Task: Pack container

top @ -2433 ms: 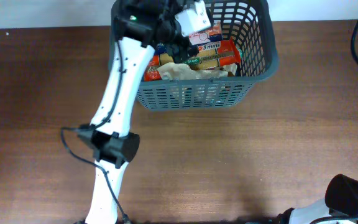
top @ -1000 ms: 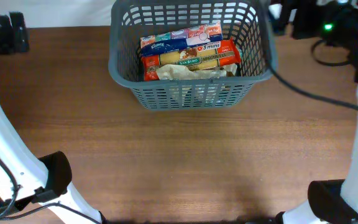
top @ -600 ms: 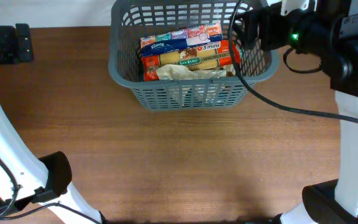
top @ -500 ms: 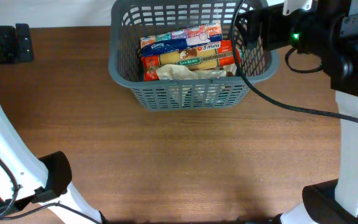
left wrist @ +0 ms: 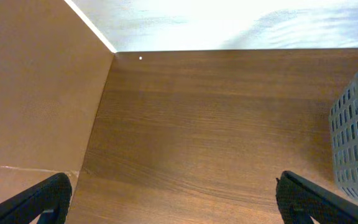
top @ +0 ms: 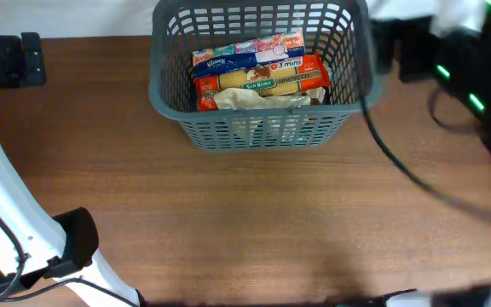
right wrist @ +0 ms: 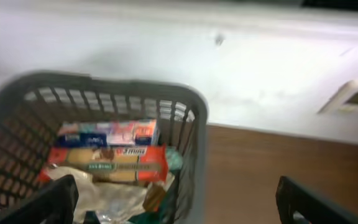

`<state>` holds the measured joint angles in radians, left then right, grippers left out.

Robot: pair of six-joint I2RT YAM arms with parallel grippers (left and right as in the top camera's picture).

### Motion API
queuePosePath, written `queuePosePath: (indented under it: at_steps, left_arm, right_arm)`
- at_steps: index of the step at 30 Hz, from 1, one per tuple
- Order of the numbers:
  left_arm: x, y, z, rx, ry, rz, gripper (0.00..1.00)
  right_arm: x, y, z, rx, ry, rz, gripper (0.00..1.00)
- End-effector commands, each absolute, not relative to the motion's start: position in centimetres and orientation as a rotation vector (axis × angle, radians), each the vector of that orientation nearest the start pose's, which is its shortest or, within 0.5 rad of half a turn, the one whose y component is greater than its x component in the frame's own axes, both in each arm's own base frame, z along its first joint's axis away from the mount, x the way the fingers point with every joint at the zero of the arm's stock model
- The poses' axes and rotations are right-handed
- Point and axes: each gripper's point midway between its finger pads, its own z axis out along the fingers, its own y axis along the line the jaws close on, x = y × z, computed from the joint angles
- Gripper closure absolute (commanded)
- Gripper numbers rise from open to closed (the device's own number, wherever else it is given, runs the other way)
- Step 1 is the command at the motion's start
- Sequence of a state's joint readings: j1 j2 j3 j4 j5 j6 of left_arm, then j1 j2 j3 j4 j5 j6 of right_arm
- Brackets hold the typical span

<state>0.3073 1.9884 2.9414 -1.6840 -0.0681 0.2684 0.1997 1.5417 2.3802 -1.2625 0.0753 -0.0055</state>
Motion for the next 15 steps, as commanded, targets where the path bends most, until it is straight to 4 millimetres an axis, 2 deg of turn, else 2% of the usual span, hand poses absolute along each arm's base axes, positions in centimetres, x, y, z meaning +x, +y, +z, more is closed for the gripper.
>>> queuePosePath:
  at_steps: [1, 4, 7, 10, 15]
  left_arm:
    - [37.4, 13.1, 43.2, -0.092, 2.311, 0.369, 0.01]
    - [37.4, 13.1, 43.2, -0.092, 2.311, 0.369, 0.01]
    - [37.4, 13.1, 43.2, -0.092, 2.311, 0.369, 0.01]
    - [37.4, 13.1, 43.2, -0.092, 2.311, 0.369, 0.01]
    - [37.4, 13.1, 43.2, -0.092, 2.311, 0.369, 0.01]
  right_arm:
    - [28.4, 3.3, 53.8, -0.113, 1.828, -0.007, 0.01]
    - [25.7, 2.4, 54.0, -0.083, 1.735, -0.007, 0.01]
    - [23.6, 1.1, 51.8, -0.038, 1.683, -0.028, 0.01]
    - [22.3, -0.3, 47.9, 0.004, 1.682, -0.066, 0.01]
    - [21.4, -1.3, 39.1, 0.037, 1.716, -0.091, 0.01]
